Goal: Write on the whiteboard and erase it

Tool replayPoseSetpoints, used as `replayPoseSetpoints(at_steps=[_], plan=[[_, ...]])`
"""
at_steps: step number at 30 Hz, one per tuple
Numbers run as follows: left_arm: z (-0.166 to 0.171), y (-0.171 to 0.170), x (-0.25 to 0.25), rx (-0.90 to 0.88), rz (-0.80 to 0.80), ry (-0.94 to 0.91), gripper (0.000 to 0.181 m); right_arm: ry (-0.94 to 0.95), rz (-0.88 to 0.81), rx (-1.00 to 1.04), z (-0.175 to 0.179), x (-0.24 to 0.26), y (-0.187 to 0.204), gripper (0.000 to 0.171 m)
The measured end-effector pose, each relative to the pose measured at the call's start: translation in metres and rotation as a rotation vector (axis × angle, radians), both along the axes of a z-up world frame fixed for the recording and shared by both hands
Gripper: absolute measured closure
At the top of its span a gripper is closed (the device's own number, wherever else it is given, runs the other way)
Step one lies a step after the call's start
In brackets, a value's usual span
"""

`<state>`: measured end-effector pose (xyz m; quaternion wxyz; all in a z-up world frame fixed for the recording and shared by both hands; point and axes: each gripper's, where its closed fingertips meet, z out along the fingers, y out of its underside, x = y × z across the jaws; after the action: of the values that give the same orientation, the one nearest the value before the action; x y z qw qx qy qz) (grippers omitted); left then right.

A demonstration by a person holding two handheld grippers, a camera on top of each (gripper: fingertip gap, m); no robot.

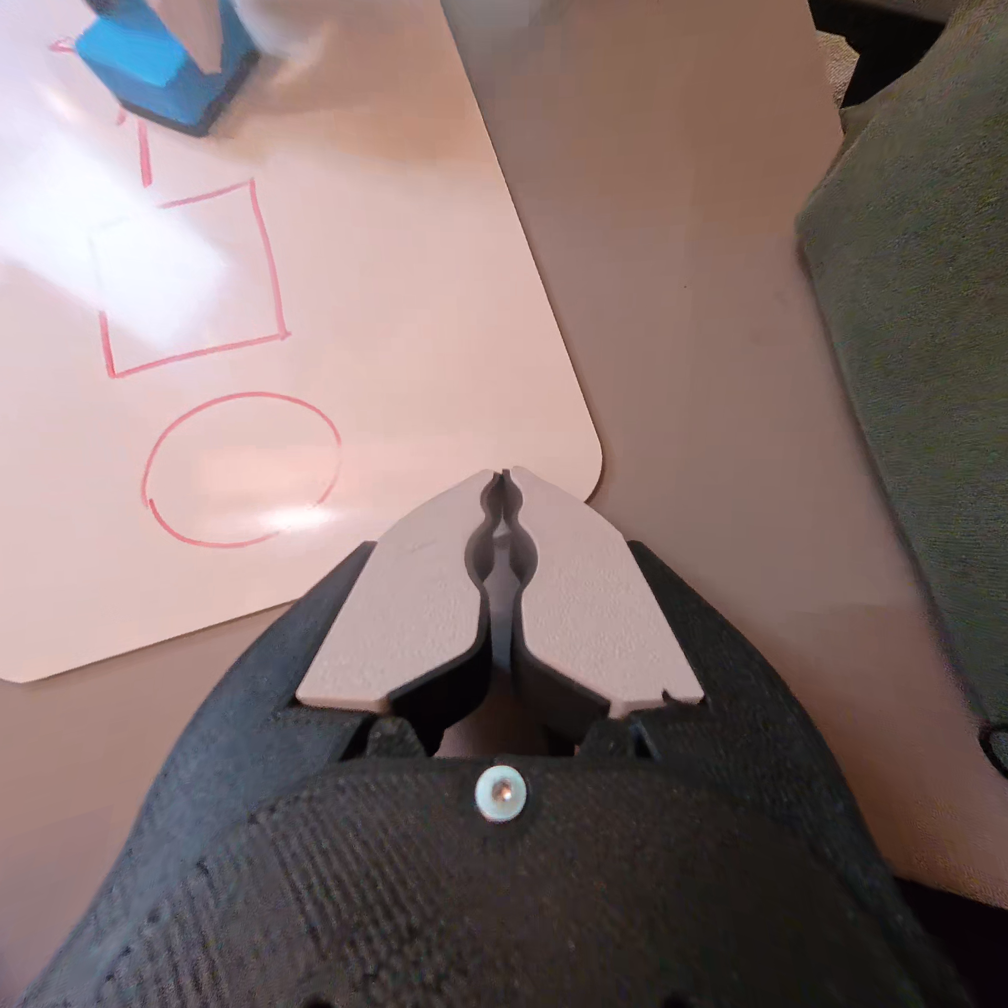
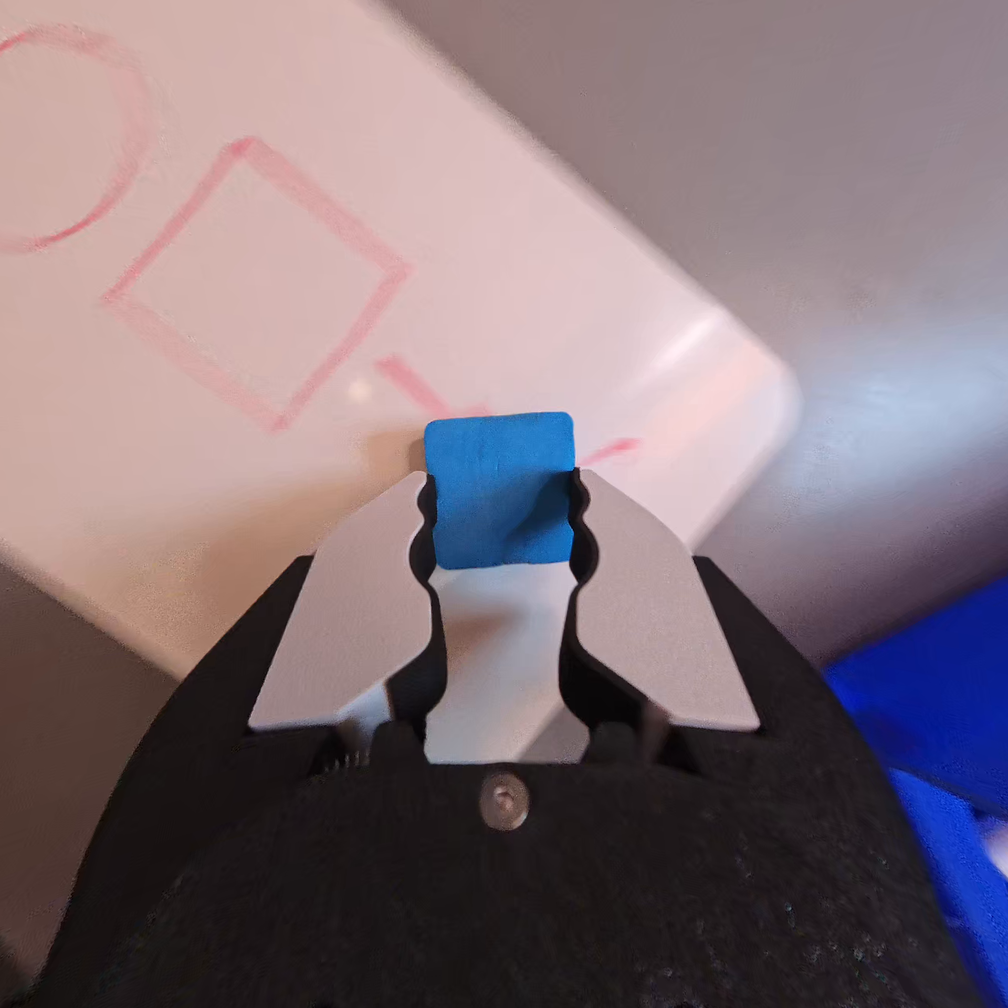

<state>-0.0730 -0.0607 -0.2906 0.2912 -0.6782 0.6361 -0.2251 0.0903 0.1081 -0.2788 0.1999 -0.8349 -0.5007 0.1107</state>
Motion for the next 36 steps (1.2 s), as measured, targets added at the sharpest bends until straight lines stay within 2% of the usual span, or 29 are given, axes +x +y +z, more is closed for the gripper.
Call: replayPoseSetpoints(at_steps=[3, 5, 8, 10, 11, 15, 17, 20, 21, 23, 25, 26, 28, 31, 32, 34, 36], plan=[[0.000, 0.001, 0.001, -0.004, 0.002, 0.003, 0.181, 0.078, -0.211, 0.008, 0.000, 0.037, 0.061, 0.124], [0.000, 0.002, 0.001, 0.008, 0.011, 0.003, 0.181, 0.059, -0.179, 0.015, 0.000, 0.039, 0.051, 0.124], [0.000, 0.003, 0.001, 0.006, 0.011, -0.002, 0.181, 0.047, -0.007, -0.032, 0.000, 0.011, -0.008, 0.124], [0.000, 0.003, 0.001, 0.007, -0.001, -0.001, 0.181, 0.011, 0.090, -0.023, 0.000, -0.007, -0.025, 0.124], [0.000, 0.002, 0.001, 0.008, -0.007, 0.000, 0.181, 0.012, 0.090, -0.016, 0.000, -0.011, -0.017, 0.124], [0.000, 0.002, 0.001, 0.016, -0.007, 0.000, 0.181, 0.043, -0.146, 0.004, -0.001, 0.017, 0.065, 0.124], [0.000, 0.002, 0.001, 0.025, -0.007, 0.002, 0.181, 0.014, -0.120, 0.001, -0.001, 0.016, 0.055, 0.124], [0.000, 0.002, 0.001, 0.034, -0.011, 0.000, 0.181, -0.026, 0.093, -0.030, -0.001, -0.024, -0.002, 0.124], [0.000, 0.002, 0.001, 0.033, -0.014, 0.000, 0.181, -0.038, 0.145, -0.023, -0.001, -0.036, -0.009, 0.124], [0.000, 0.002, 0.001, 0.029, -0.015, -0.004, 0.181, -0.017, 0.079, -0.004, -0.001, -0.039, 0.020, 0.124], [0.000, 0.002, 0.001, 0.041, -0.014, -0.004, 0.181, 0.026, -0.105, 0.000, -0.001, -0.011, 0.070, 0.124], [0.000, 0.002, 0.001, 0.048, -0.014, -0.005, 0.181, 0.033, -0.149, -0.006, -0.001, 0.002, 0.080, 0.124], [0.000, 0.002, 0.001, 0.044, -0.012, -0.006, 0.181, 0.030, -0.113, 0.005, -0.001, 0.000, 0.063, 0.124], [0.000, 0.002, 0.002, 0.040, -0.014, -0.007, 0.181, 0.000, 0.111, -0.005, -0.001, -0.049, -0.007, 0.125], [0.000, 0.001, 0.002, 0.036, -0.015, -0.009, 0.181, -0.004, 0.167, 0.011, -0.001, -0.063, -0.020, 0.124], [0.000, 0.001, 0.002, 0.045, -0.016, -0.011, 0.181, 0.027, 0.126, 0.002, -0.001, -0.064, -0.006, 0.124], [0.000, 0.001, 0.002, 0.066, -0.014, -0.006, 0.181, 0.041, -0.047, 0.013, -0.001, -0.032, 0.040, 0.124]])
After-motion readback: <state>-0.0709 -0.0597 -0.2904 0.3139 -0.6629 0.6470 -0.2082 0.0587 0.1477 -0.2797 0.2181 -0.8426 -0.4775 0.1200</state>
